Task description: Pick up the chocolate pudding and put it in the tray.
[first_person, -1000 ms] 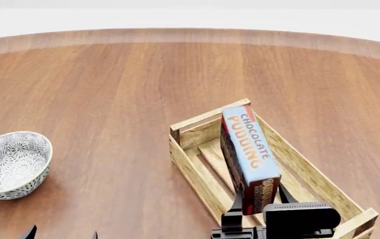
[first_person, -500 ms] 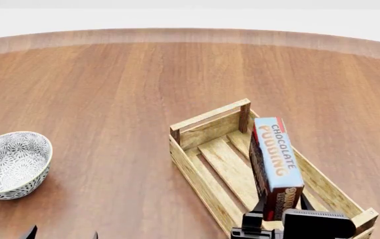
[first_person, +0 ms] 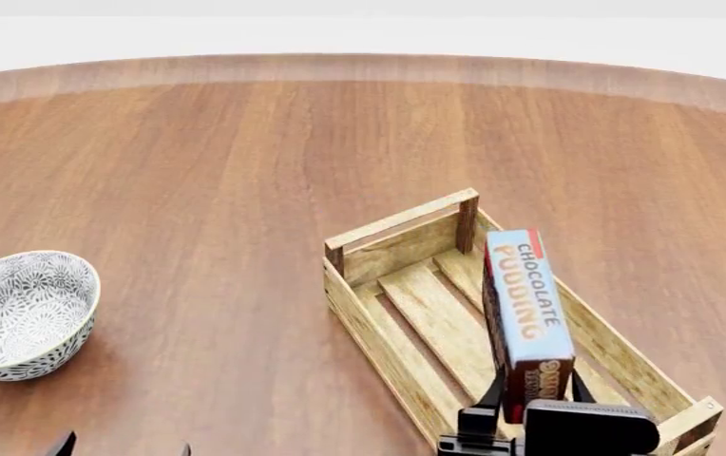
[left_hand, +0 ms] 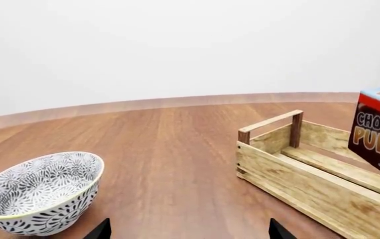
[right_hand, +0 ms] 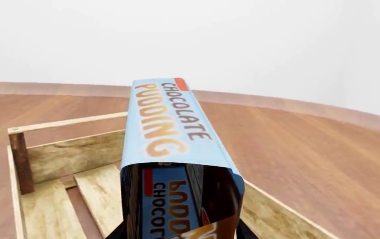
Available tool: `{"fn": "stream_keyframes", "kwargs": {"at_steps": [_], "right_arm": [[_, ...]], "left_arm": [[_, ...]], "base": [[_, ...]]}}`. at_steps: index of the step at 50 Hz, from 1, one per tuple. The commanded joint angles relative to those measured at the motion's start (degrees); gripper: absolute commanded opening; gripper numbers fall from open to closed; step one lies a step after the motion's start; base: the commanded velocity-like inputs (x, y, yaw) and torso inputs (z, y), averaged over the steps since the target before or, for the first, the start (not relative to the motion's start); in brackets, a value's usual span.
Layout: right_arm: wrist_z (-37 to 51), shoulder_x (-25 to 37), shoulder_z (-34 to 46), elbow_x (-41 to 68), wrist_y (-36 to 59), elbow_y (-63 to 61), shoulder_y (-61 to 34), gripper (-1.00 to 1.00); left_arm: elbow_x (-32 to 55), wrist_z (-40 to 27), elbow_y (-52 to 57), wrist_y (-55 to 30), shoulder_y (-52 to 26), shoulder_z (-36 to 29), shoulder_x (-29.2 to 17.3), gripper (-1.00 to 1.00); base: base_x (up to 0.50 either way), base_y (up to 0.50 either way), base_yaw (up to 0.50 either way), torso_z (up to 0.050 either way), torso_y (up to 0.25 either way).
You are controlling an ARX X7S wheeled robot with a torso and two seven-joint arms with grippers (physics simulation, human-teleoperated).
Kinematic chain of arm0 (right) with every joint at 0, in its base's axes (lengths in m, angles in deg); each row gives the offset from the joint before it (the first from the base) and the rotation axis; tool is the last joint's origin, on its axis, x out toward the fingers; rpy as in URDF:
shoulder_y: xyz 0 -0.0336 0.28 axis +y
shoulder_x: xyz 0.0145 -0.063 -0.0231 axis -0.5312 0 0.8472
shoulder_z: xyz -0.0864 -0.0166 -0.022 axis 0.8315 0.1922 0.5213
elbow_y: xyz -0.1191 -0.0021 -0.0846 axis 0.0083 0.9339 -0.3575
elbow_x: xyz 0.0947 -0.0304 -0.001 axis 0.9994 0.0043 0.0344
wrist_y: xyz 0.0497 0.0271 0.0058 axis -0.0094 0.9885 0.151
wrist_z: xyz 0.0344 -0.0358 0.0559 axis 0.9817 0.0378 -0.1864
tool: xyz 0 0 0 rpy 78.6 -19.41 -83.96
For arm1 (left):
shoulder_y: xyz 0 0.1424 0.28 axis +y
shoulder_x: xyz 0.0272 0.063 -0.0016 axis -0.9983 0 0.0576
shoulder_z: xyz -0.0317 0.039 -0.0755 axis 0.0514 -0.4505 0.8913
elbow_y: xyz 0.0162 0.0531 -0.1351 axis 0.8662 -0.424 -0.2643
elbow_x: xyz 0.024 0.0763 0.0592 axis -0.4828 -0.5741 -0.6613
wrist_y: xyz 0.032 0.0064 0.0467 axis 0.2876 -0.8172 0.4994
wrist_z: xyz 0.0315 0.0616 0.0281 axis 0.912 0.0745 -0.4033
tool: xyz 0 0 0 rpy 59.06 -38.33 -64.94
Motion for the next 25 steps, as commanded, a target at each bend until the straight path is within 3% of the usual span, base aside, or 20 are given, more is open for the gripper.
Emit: {"fn": "stream_keyframes", "kwargs": {"at_steps": [1, 3, 4, 25], "right_arm": [[0.52, -0.96, -4.61, -6.41, -0.45, 1.64, -0.72, -1.0], [-0.5, -1.14, -5.43, -6.85, -0.13, 1.63, -0.72, -1.0], [-0.25, -1.18, -5.74, -7.31, -0.28, 1.63, -0.73, 1.0], [0.03, -1.4, -10.37, -12.66, -0.6, 1.58, -0.18, 1.0]], "left_arm": [[0.04, -0.11, -0.6, 0.35, -0.25, -0.33, 0.03, 1.0], [0.12, -0.22, -0.11, -0.01, -0.24, -0.35, -0.09, 1.0], [0.1, -0.28, -0.02, -0.06, -0.23, -0.37, -0.12, 1.0], [0.37, -0.63, 0.3, 0.05, -0.16, -0.75, -0.5, 1.0]], "base": [[0.0, 0.0, 0.0, 0.0, 0.0], [0.0, 0.0, 0.0, 0.0, 0.0], [0.0, 0.0, 0.0, 0.0, 0.0], [0.0, 0.0, 0.0, 0.0, 0.0]]}}
